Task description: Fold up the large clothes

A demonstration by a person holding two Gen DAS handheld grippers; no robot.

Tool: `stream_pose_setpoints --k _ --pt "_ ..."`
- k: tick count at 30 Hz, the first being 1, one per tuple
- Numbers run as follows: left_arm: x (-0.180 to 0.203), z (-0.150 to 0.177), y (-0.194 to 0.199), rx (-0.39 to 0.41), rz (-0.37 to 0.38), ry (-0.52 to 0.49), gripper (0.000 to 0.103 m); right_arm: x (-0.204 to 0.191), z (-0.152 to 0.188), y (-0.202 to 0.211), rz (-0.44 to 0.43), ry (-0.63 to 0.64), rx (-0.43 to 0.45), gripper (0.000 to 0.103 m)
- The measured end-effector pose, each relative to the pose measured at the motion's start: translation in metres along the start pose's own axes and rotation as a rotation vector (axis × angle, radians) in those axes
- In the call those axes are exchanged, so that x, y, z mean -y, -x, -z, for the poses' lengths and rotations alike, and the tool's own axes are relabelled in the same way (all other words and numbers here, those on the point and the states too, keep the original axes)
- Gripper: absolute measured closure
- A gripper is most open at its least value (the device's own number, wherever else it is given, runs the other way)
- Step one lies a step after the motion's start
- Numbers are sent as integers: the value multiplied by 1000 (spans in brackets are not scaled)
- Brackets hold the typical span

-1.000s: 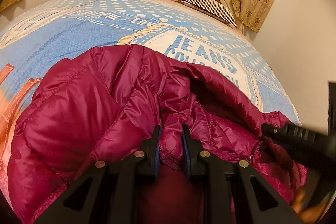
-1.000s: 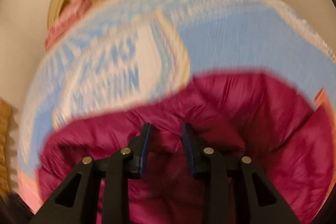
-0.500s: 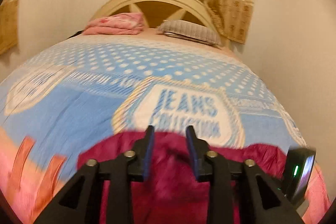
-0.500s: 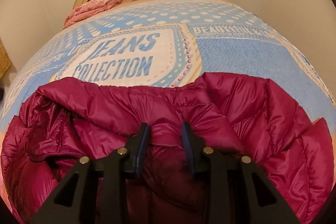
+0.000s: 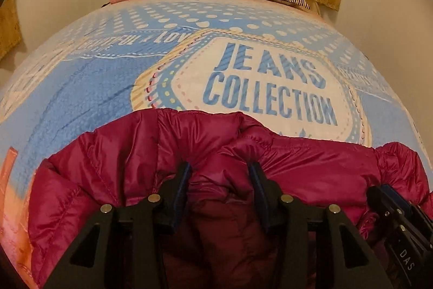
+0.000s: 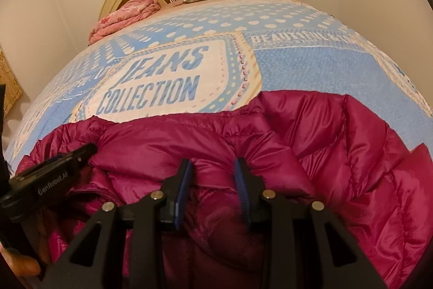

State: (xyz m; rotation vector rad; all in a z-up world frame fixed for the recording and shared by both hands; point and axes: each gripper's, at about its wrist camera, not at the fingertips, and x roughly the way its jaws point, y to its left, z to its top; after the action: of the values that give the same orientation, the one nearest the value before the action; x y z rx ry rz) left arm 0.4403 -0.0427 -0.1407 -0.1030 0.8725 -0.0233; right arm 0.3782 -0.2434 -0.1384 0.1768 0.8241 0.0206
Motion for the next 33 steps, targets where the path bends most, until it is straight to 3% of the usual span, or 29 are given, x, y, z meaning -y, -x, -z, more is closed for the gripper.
stream_pose_setpoints --k 3,6,8,10,13,20,27,30,33 --pt "-3 1 0 9 15 8 56 3 0 6 -1 -21 20 67" --pt "-3 3 1 13 20 10 56 25 4 23 34 -126 99 67" --pt "-2 3 2 14 22 11 56 40 5 17 31 -193 53 70" --pt "-4 4 4 15 31 17 56 36 3 14 54 -165 26 70" --pt "-5 4 4 16 37 22 55 17 1 8 162 -71 4 70" --pt "-4 3 3 17 36 18 55 7 -2 -1 227 -4 -5 67" --pt "0 2 3 5 30 0 50 13 2 4 201 -20 15 66" --pt "-4 2 15 -30 64 -17 50 15 2 8 169 -37 21 62" --pt "-16 10 52 -25 133 -38 49 15 7 36 164 -48 67 58"
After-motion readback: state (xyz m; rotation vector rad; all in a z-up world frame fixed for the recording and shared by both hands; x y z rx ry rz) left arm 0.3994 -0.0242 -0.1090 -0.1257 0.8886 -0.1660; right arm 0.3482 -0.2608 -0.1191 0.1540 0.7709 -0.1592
